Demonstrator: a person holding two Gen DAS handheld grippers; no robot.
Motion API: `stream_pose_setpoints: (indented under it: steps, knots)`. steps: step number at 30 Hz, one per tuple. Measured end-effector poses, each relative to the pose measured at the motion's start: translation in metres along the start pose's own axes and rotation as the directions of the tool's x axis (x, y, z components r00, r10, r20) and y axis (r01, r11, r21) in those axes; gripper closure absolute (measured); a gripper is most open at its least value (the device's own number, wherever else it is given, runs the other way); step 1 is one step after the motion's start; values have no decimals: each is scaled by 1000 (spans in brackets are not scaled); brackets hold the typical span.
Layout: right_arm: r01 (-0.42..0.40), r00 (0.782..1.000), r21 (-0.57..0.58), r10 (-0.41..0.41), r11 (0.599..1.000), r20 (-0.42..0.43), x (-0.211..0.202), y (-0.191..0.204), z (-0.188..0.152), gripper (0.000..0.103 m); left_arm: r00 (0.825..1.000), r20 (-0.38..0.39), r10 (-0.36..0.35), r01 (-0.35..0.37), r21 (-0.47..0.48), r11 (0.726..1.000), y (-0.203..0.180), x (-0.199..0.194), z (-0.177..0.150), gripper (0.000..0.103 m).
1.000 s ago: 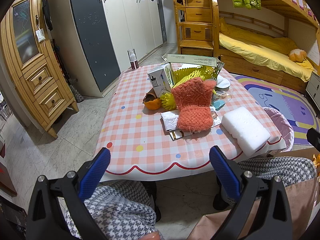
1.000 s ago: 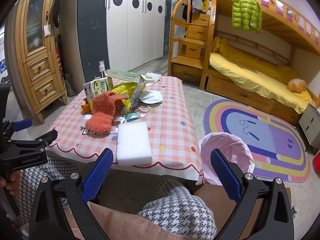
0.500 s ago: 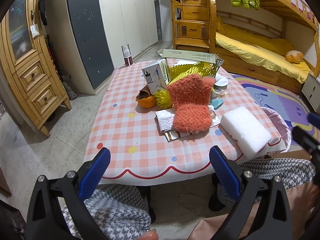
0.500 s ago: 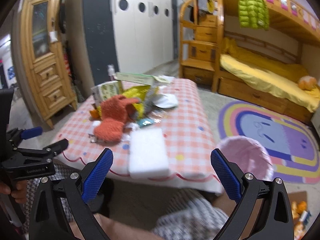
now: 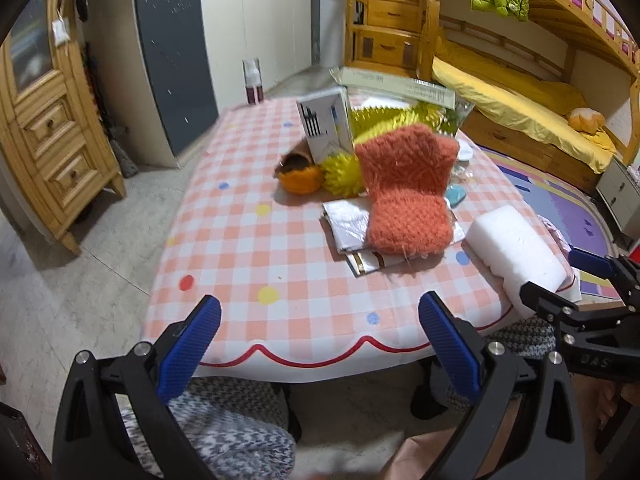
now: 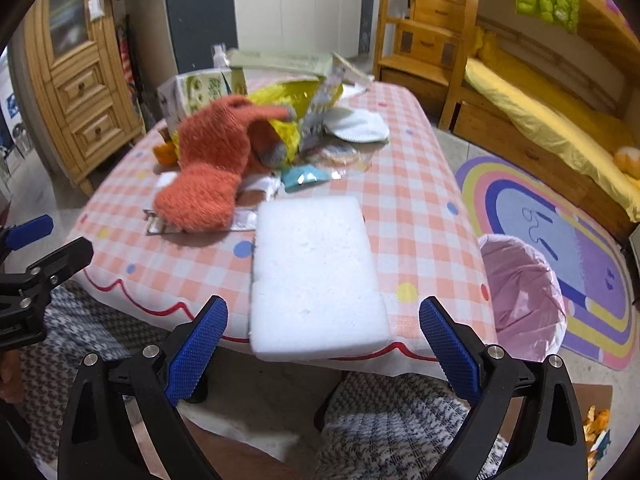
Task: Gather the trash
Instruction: 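Grasp the white foam block with the right gripper while the left reaches the orange glove, then carry the orange glove and foam block over the pink bin and open both grippers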
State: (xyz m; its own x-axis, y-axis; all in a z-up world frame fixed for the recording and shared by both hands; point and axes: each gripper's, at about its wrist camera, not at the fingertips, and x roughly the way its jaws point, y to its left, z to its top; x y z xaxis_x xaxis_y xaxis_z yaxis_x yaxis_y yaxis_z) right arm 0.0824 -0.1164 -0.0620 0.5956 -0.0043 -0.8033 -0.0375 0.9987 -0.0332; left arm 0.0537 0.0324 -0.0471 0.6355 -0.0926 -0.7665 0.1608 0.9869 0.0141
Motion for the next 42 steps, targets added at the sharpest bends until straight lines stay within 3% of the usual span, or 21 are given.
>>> stream_pose_setpoints:
  steps: [2,4,9,15,21,31,32,35,36,39,42]
  knots:
    - [4,1000,4,-4,1000,-16,5,0,1,13,1000,-8,-9,9,19,1000,0,4,-2,7]
    - [4,1000,-9,-4,1000,-22,8,1,1,35,1000,-3,-8,8,41,999,-2,5,-2,7]
    - [3,1000,-13,-3,1000,17,0,-1,3,41,997,8,-74,74,64,995,-8,8,6,7]
    - [23,984,21,-26,1000,176,-47,-31,24,42,991,65,-121,113,118,987,-30,12,35,7]
    - [121,972,60,-130,991,196,-51,-58,26,40,987,102,-124,109,145,983,-60,30,67,19]
    - [98,976,79,-111,992,185,-45,-66,21,39,996,84,36,-51,179,983,-92,74,84,20]
    - [95,977,82,-109,992,185,-46,-67,21,39,995,87,42,-57,176,983,-92,74,85,22]
    - [83,978,87,-98,993,187,-47,-68,21,39,994,97,49,-65,176,982,-90,73,85,50]
    - [78,977,90,-94,993,191,-48,-68,21,39,995,95,21,-37,171,985,-88,70,85,79]
    - [50,974,109,-72,993,215,-54,-72,20,39,991,128,-24,6,137,991,-76,51,84,89]
    - [21,966,136,-55,990,251,-66,-81,18,39,973,184,-137,118,112,987,-65,15,89,90]
